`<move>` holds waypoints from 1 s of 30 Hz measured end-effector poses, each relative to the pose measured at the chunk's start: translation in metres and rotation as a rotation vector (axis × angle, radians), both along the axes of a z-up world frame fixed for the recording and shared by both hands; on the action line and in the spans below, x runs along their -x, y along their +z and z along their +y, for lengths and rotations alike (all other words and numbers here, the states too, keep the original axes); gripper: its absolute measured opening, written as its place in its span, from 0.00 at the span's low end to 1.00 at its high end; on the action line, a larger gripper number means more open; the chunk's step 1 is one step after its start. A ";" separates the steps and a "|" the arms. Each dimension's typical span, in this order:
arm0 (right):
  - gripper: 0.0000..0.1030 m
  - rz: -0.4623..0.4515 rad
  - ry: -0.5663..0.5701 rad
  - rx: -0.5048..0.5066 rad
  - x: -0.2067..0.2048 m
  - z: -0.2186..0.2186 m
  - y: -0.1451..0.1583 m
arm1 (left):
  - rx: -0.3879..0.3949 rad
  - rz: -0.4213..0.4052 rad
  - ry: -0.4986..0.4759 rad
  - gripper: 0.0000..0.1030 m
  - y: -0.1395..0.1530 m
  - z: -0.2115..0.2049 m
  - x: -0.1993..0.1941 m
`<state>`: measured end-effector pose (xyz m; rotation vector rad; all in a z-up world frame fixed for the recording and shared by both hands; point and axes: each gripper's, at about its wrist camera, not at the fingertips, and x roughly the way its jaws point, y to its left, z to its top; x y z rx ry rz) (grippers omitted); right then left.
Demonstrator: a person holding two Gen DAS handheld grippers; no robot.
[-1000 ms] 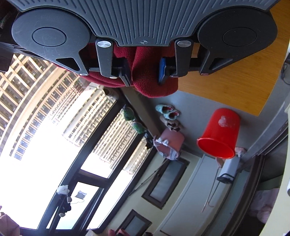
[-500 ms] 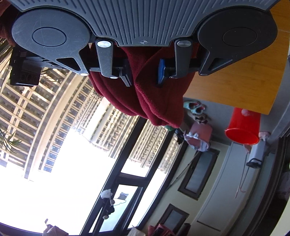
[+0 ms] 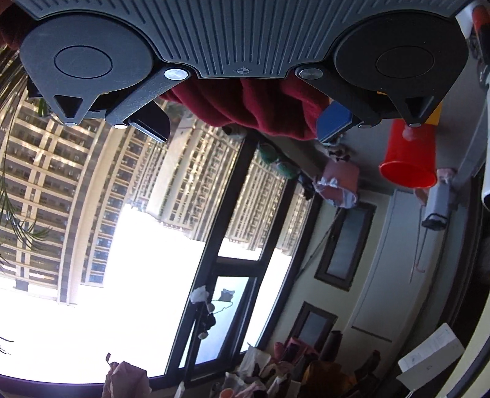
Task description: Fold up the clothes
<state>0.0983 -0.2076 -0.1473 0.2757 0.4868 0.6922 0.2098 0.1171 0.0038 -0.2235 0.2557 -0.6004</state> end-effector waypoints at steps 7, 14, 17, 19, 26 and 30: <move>0.25 0.002 -0.032 -0.069 -0.011 -0.005 -0.008 | 0.071 0.268 0.028 1.00 -0.052 -0.021 -0.080; 0.25 -0.010 -0.023 -0.025 -0.011 -0.007 0.002 | 0.036 0.236 0.110 0.37 -0.055 -0.008 -0.054; 0.25 -0.008 -0.022 -0.012 -0.009 -0.010 0.004 | 0.040 0.181 0.101 0.31 -0.049 -0.007 -0.027; 0.25 -0.005 -0.020 0.001 -0.005 -0.012 0.005 | 0.034 0.146 0.096 0.29 -0.046 -0.009 -0.007; 0.56 -0.143 -0.079 0.124 0.011 -0.017 0.055 | 0.001 0.075 0.068 0.28 -0.042 -0.015 0.045; 0.80 -0.326 0.010 0.256 -0.003 0.014 0.111 | -0.031 0.081 0.070 0.26 -0.047 -0.018 0.054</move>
